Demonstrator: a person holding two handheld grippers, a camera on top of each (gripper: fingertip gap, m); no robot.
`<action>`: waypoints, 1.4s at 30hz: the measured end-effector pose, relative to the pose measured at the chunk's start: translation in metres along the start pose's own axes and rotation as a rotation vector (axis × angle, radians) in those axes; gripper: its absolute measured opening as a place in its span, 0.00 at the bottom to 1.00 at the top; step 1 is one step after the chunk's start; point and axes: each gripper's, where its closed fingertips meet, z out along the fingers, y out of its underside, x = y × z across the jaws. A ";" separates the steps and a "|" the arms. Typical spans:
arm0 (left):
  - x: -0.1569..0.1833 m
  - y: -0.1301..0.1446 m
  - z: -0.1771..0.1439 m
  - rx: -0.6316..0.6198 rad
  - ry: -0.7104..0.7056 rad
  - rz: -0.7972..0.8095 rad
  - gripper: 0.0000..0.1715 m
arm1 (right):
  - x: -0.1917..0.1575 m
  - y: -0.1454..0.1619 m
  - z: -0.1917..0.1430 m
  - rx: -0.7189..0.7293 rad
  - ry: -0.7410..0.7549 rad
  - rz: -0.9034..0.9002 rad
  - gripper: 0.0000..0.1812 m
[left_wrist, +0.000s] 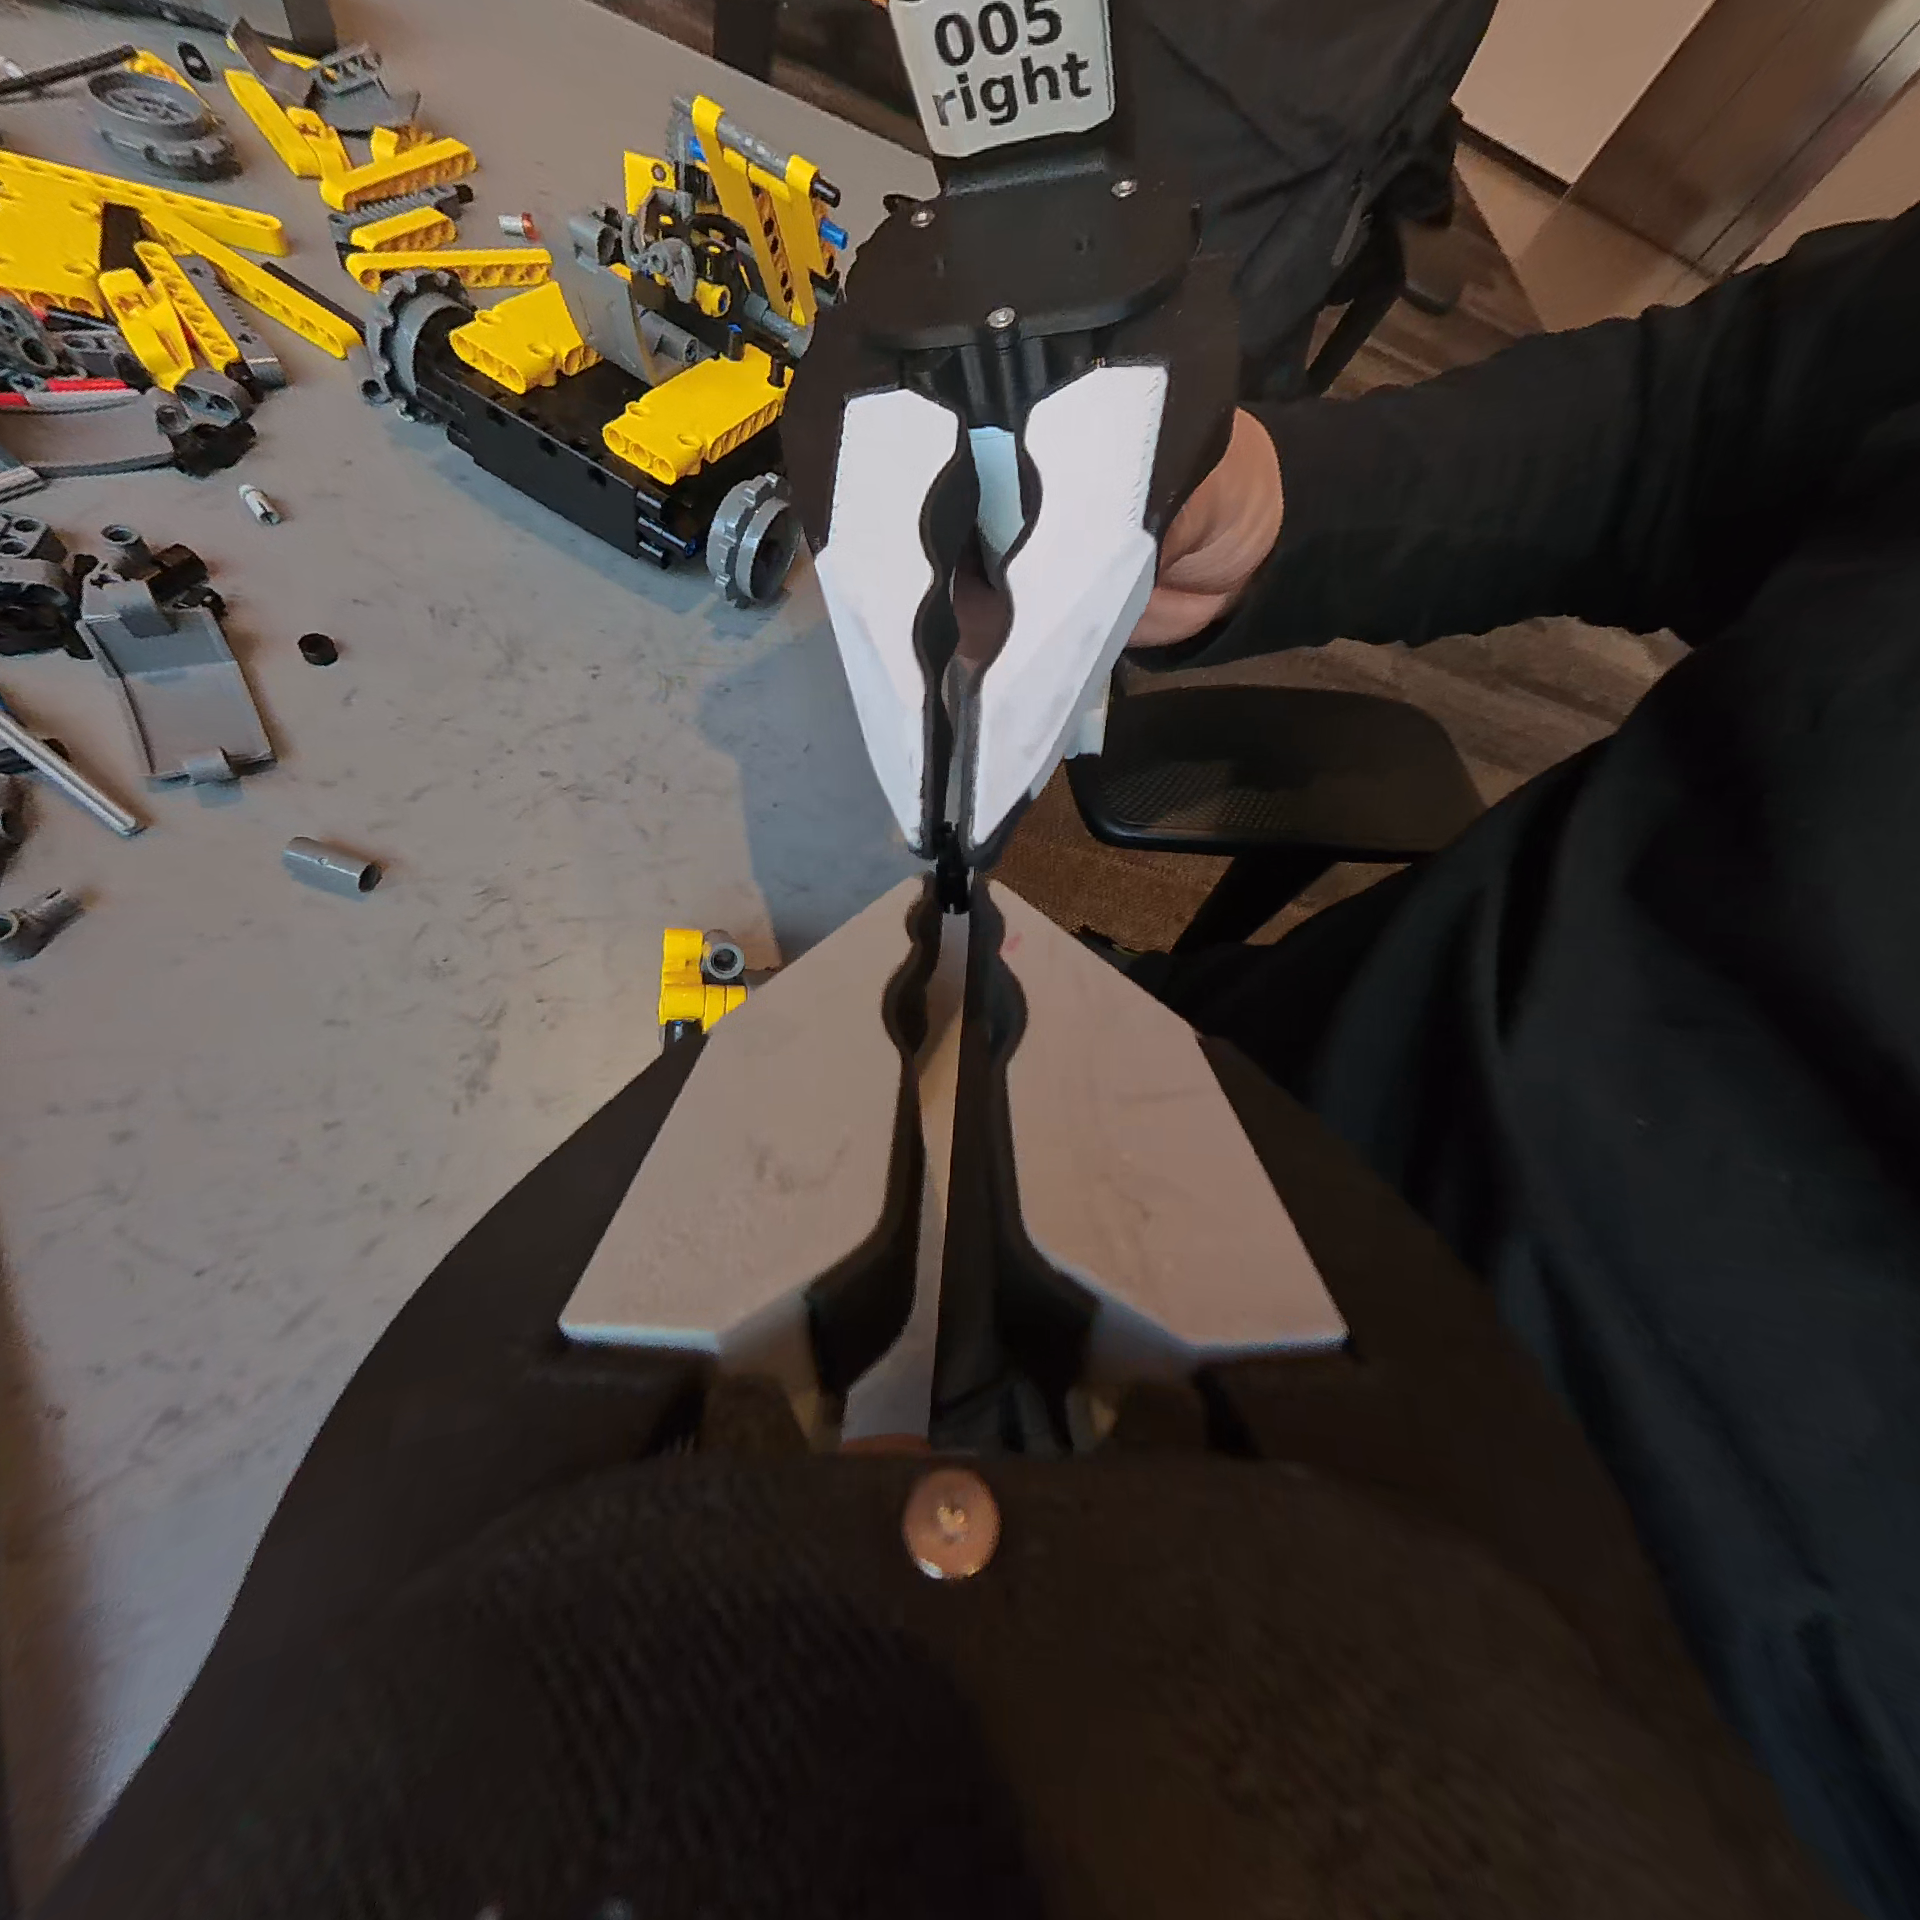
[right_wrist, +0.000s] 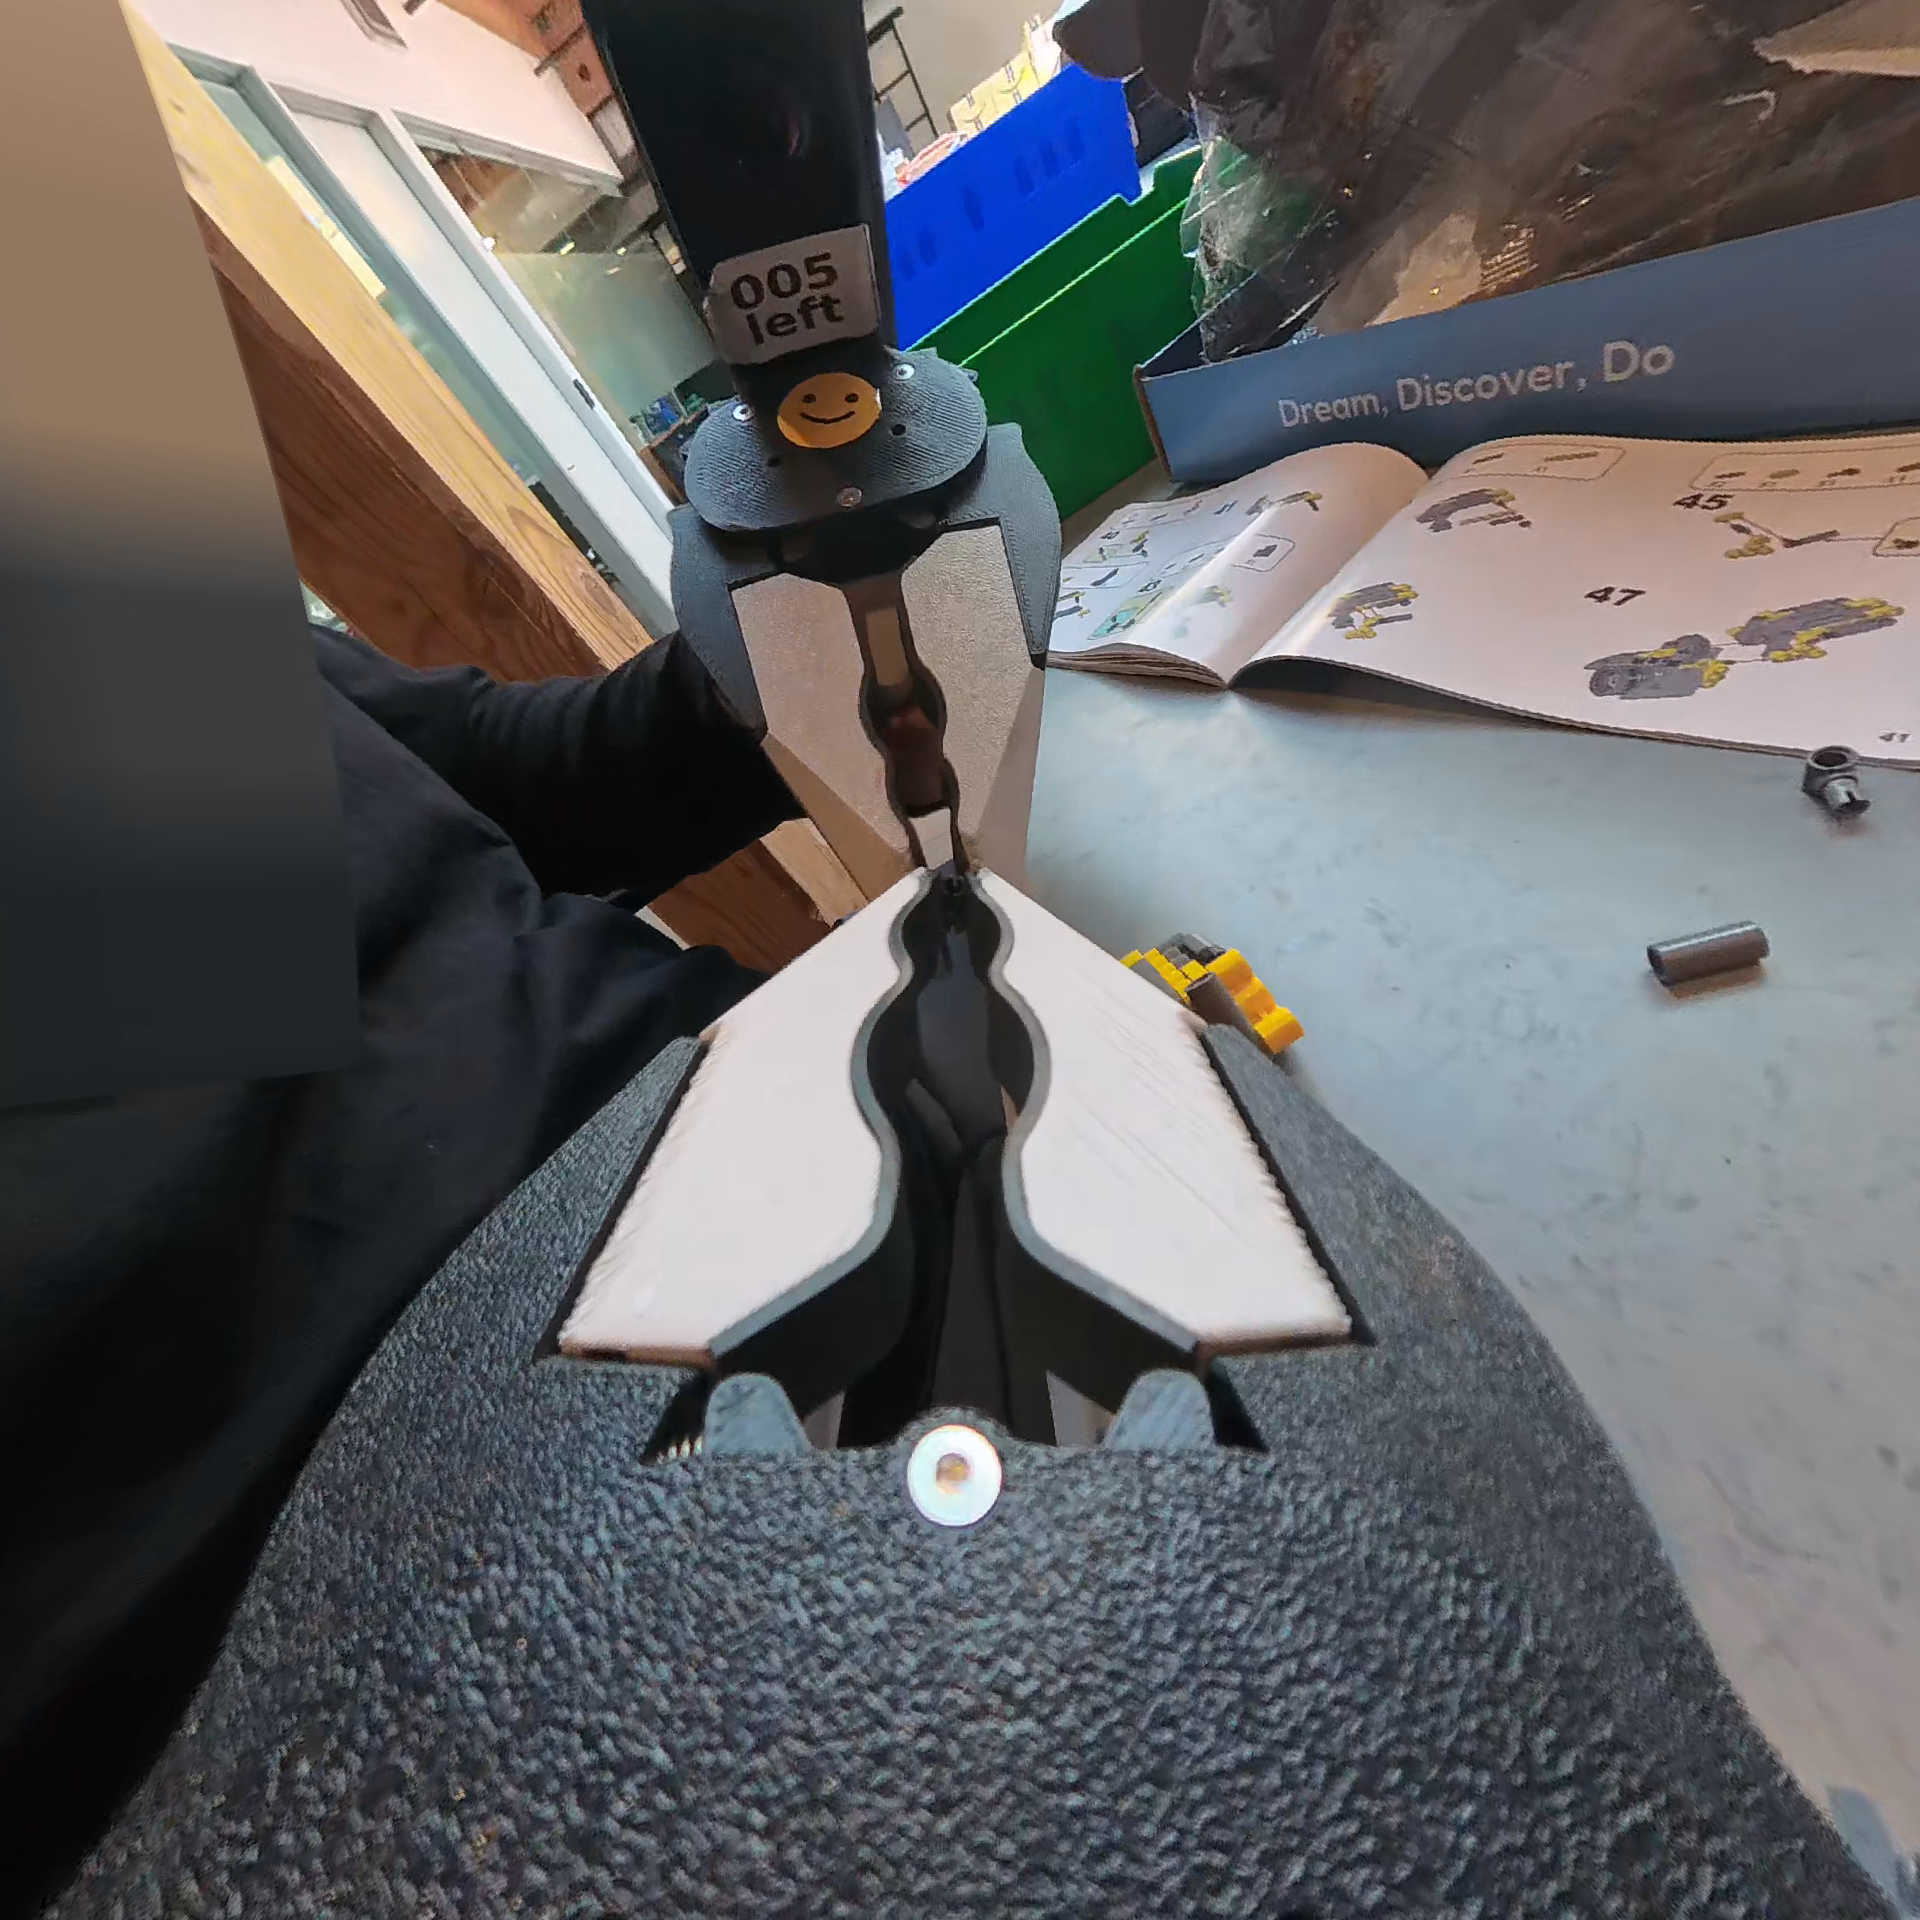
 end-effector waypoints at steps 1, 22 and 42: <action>0.000 0.000 0.000 0.002 -0.005 0.006 0.01 | 0.000 0.000 0.000 -0.001 0.000 -0.007 0.02; -0.007 -0.001 0.002 -0.063 -0.260 0.325 0.00 | 0.002 0.006 -0.008 -0.197 0.142 -0.295 0.01; -0.014 0.011 0.005 -0.048 -0.250 0.239 0.04 | 0.010 0.015 0.000 -0.311 0.194 -0.356 0.01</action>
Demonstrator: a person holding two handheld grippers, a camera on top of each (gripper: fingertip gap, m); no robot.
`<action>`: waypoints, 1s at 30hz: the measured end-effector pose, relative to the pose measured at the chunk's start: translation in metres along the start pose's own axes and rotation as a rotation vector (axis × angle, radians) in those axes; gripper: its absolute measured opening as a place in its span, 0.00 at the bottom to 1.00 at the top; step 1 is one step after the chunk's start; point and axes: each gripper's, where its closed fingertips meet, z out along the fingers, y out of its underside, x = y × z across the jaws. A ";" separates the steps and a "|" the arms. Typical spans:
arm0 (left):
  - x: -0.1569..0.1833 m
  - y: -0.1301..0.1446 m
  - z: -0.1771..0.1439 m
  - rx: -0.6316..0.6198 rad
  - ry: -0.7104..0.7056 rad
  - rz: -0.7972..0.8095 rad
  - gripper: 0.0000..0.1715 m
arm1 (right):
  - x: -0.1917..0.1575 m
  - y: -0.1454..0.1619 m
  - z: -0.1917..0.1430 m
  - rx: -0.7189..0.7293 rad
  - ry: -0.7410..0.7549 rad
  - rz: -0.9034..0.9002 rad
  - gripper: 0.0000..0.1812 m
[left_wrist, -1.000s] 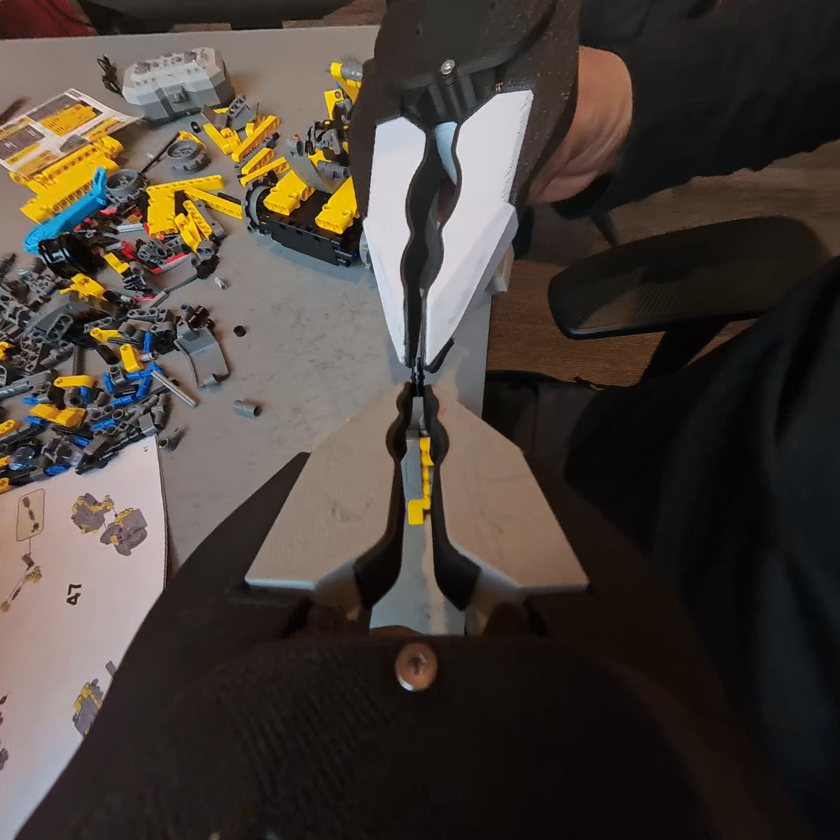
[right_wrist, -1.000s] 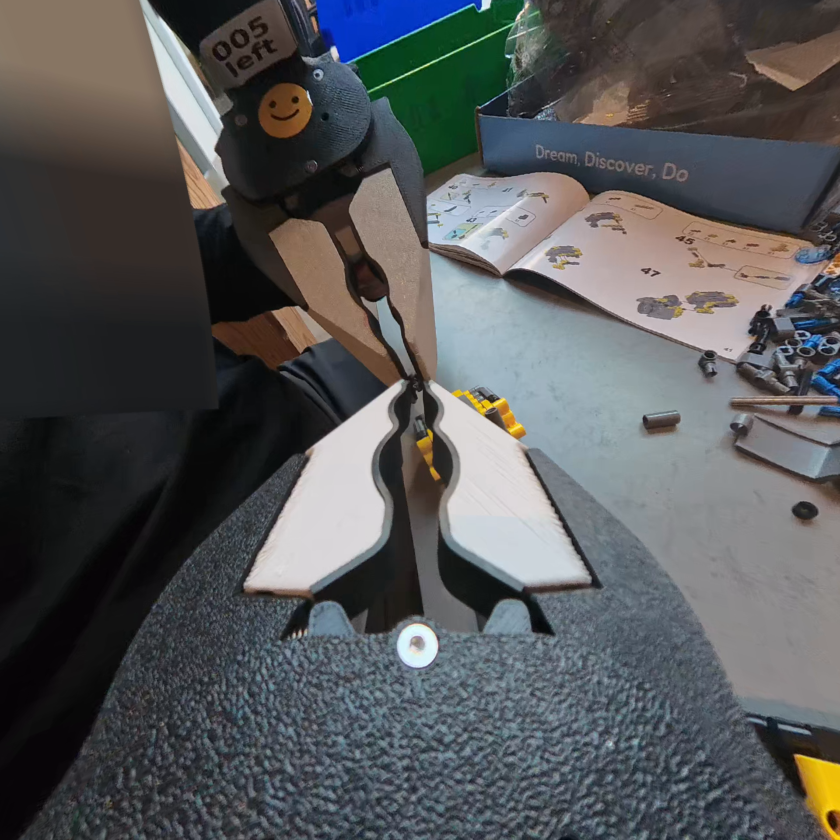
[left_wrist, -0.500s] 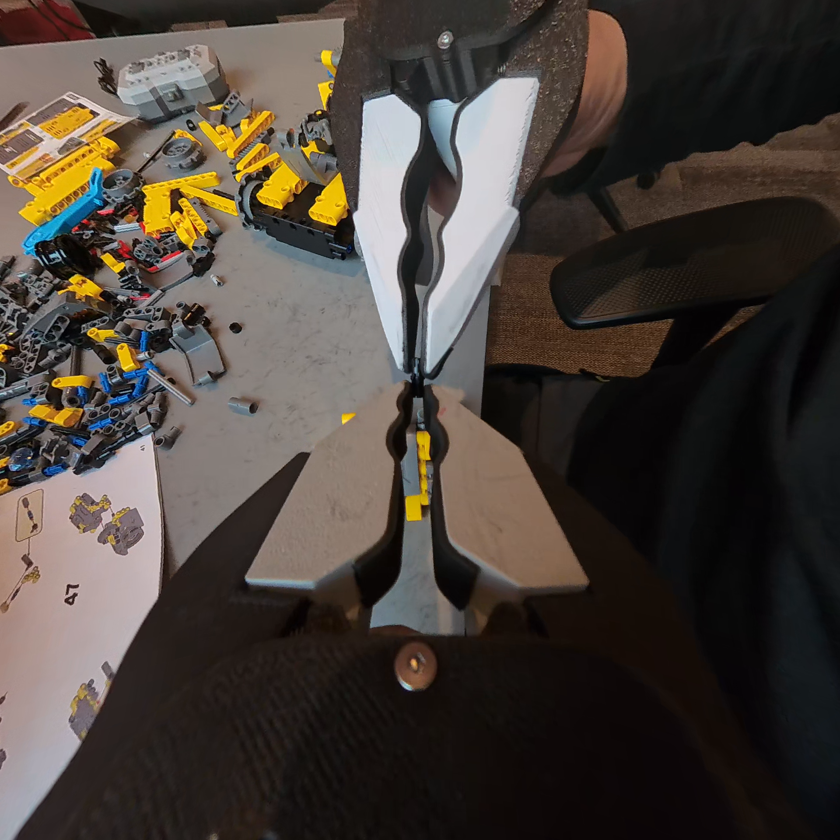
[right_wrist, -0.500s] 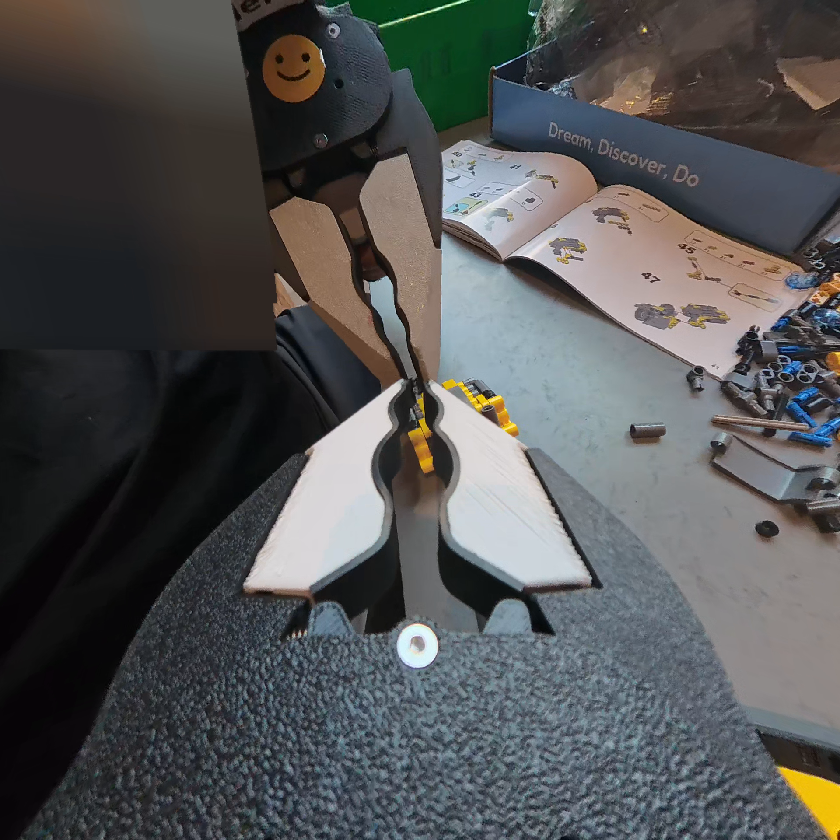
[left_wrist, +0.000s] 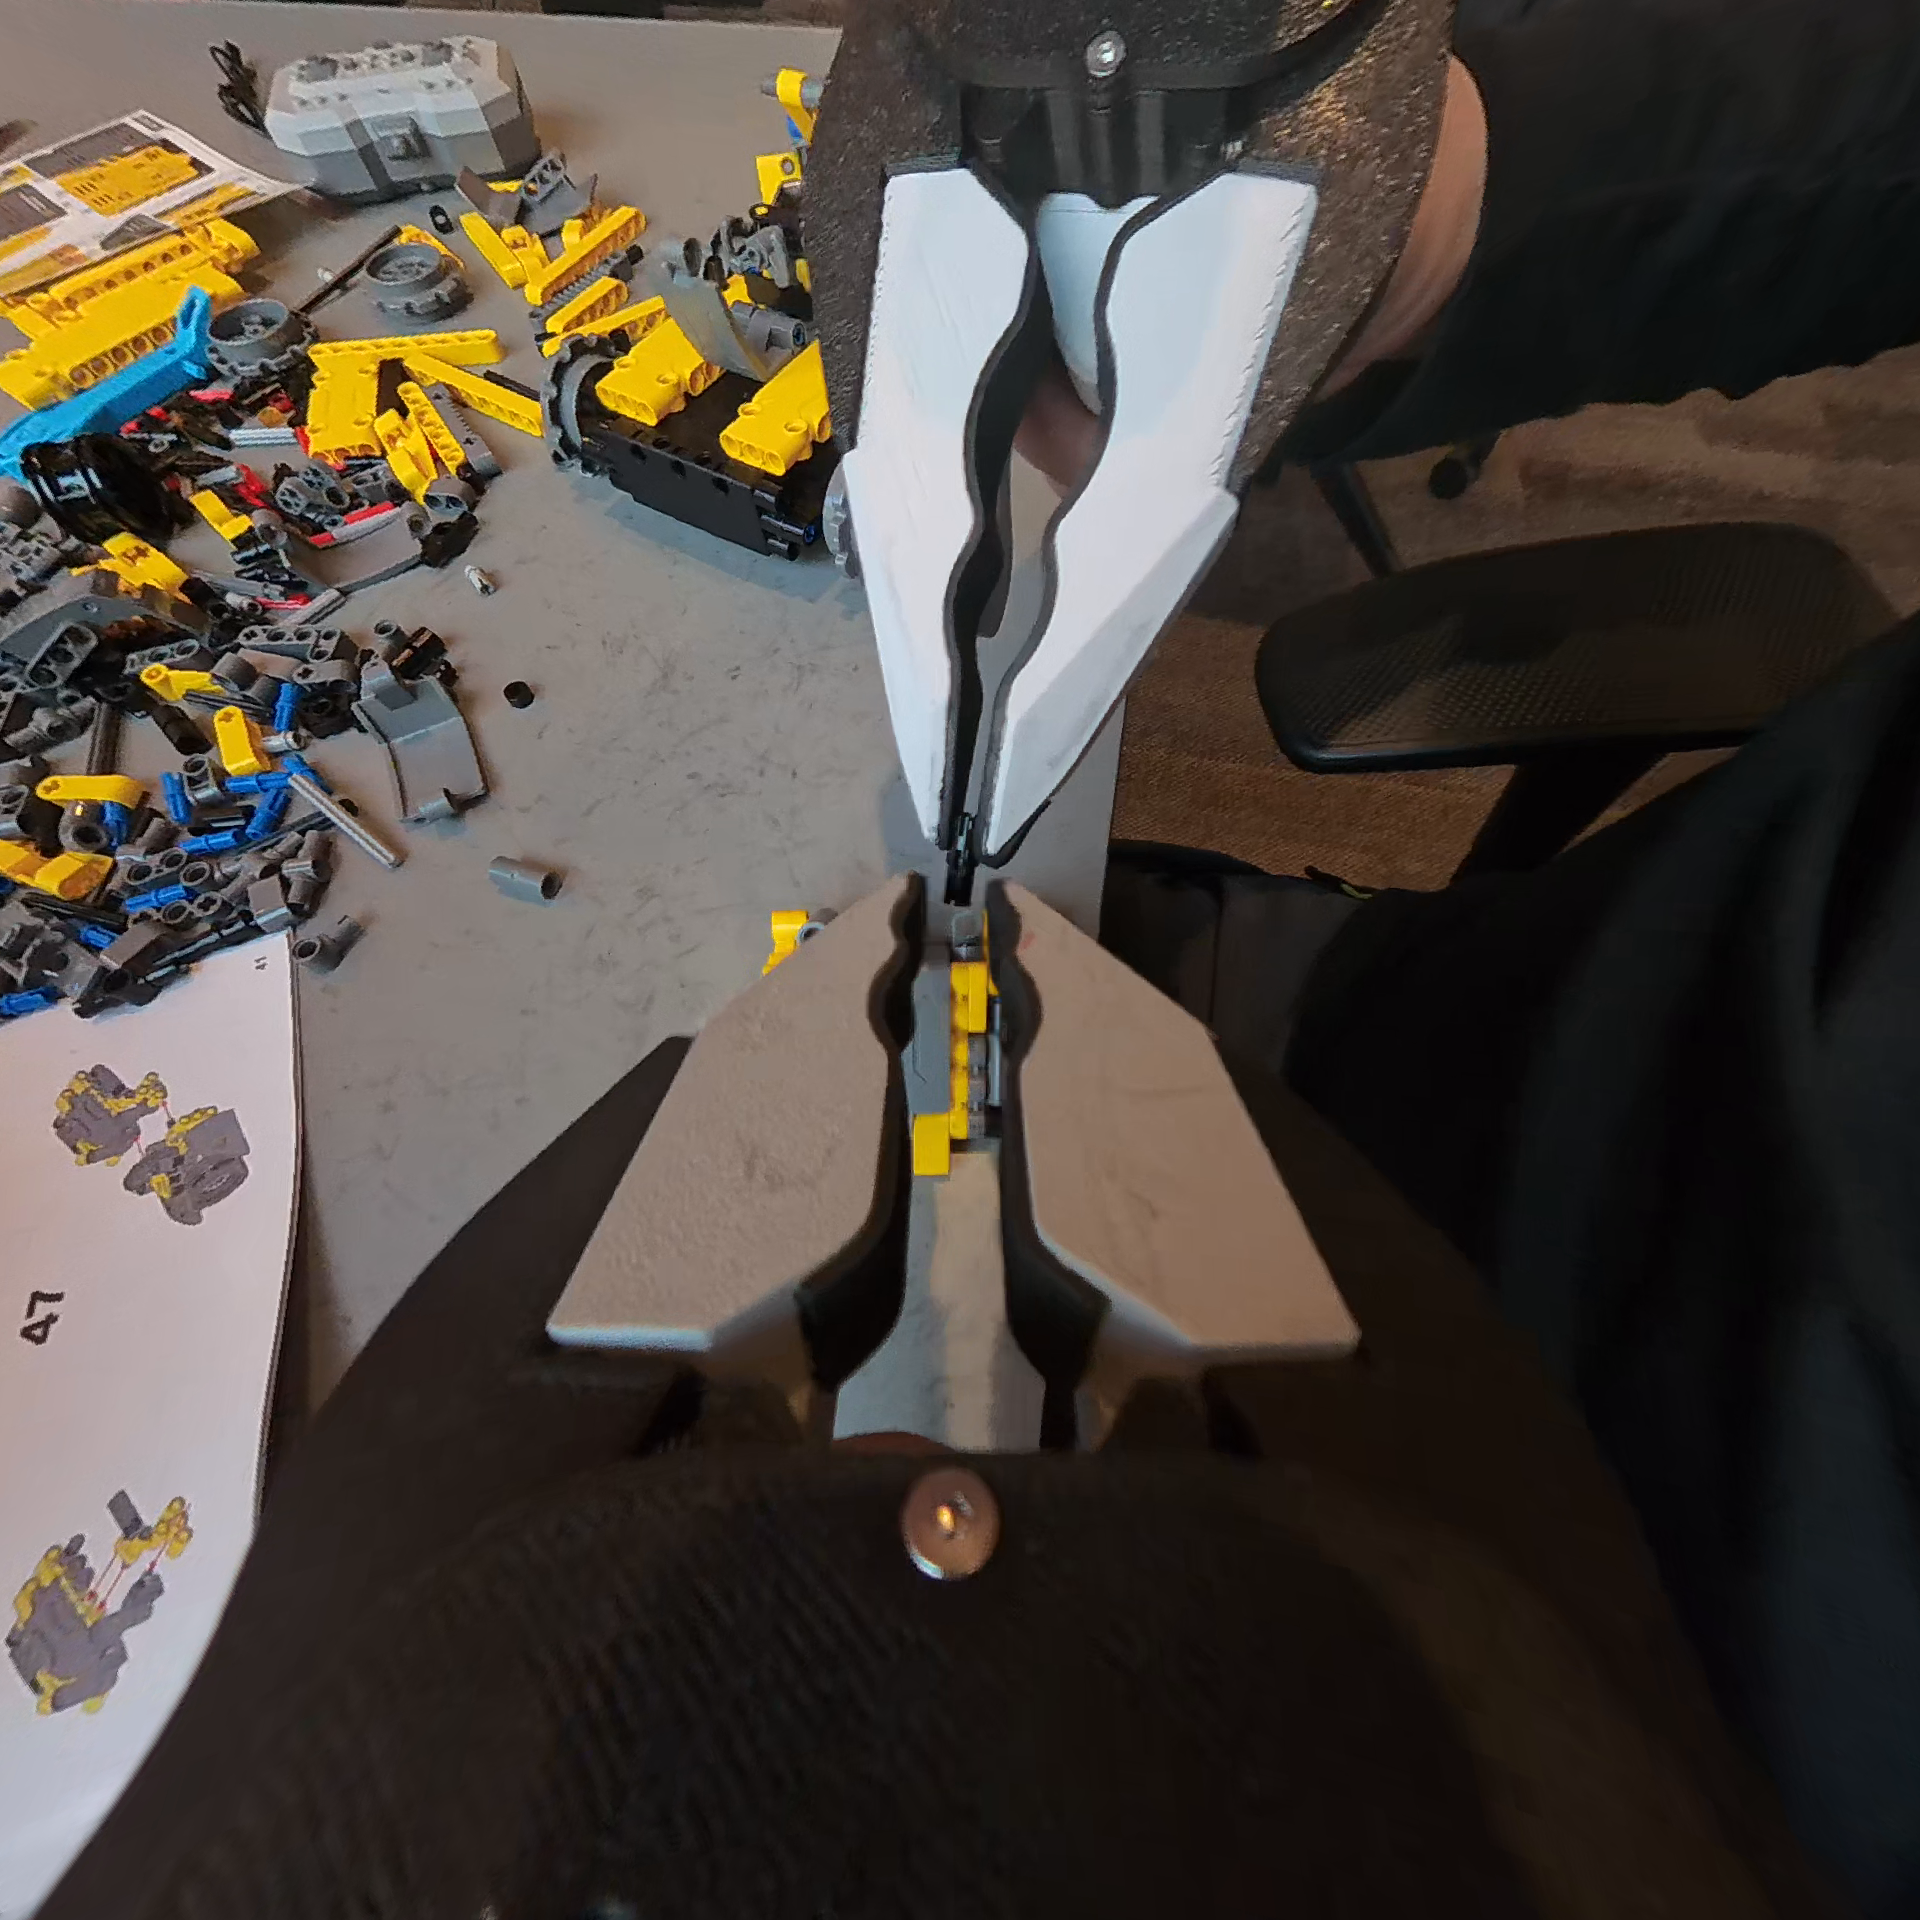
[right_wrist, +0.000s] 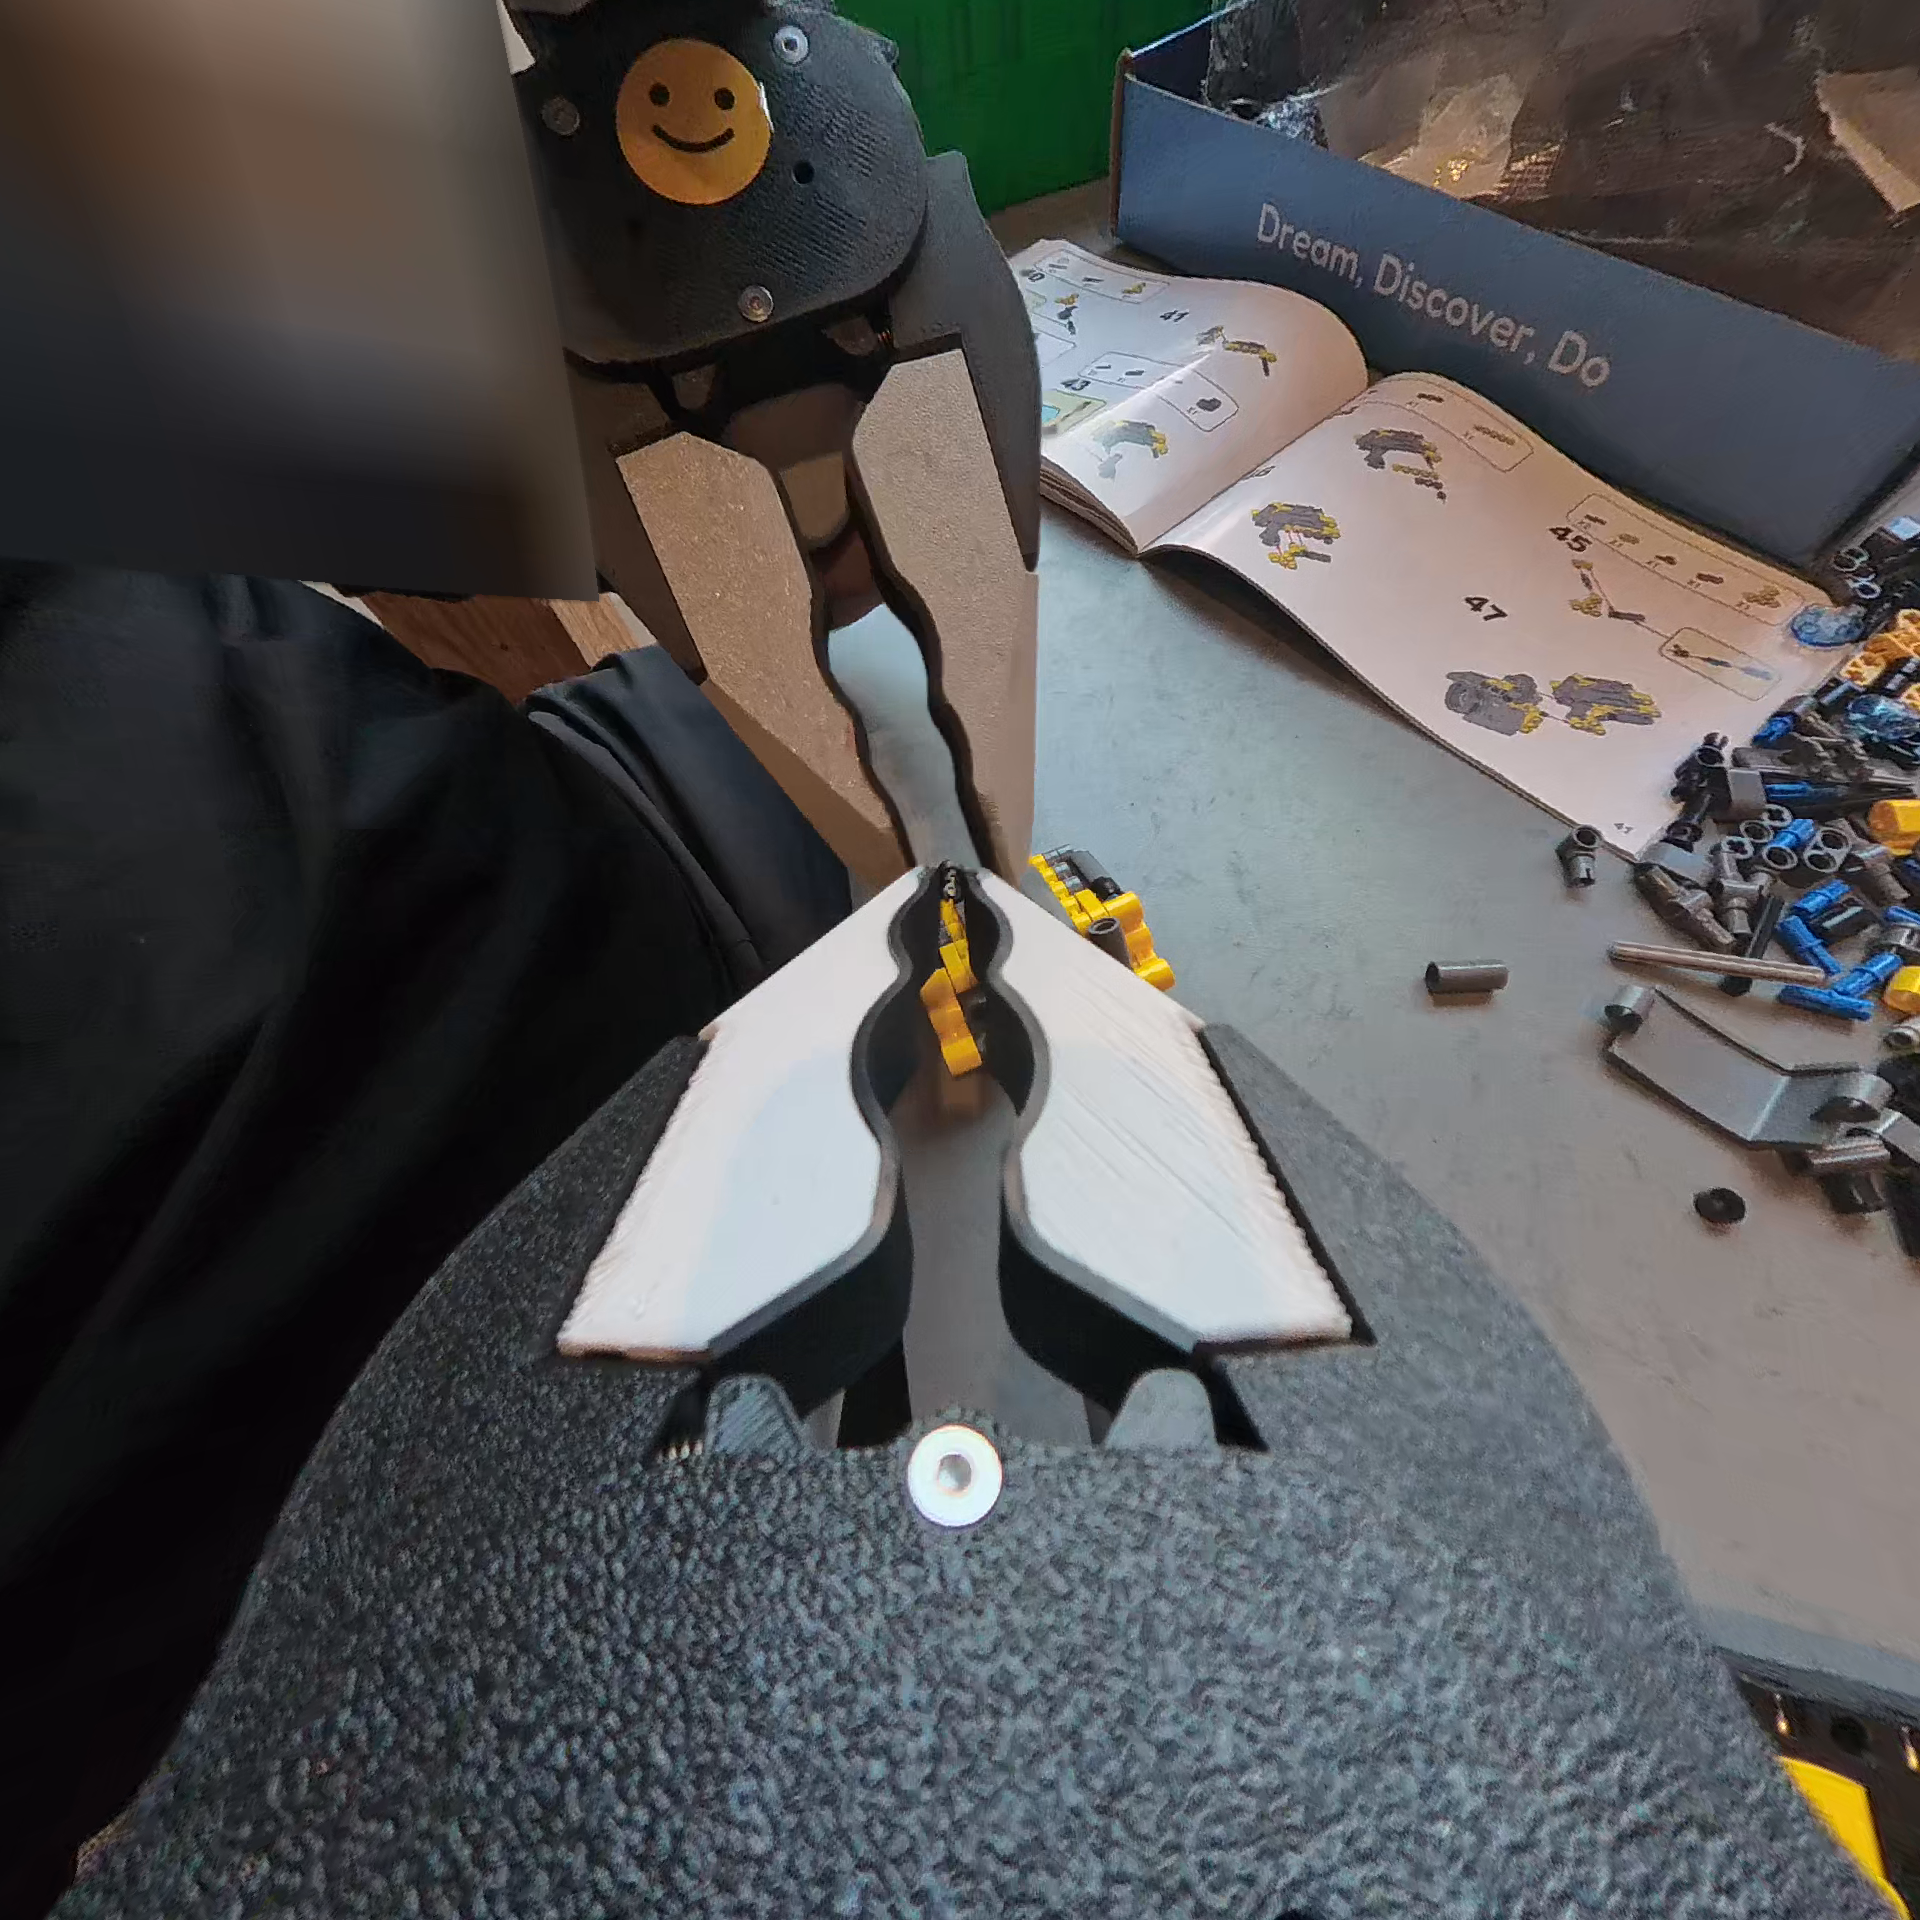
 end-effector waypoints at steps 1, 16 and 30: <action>-0.001 0.002 0.001 0.001 -0.003 -0.016 0.08 | 0.001 0.000 0.001 0.001 0.003 0.003 0.01; -0.035 0.008 -0.007 0.051 -0.029 -0.185 0.44 | 0.029 -0.007 -0.002 0.079 0.066 0.122 0.02; -0.032 0.014 0.004 0.020 -0.047 -0.201 0.48 | 0.033 0.007 -0.007 0.012 0.075 0.101 0.02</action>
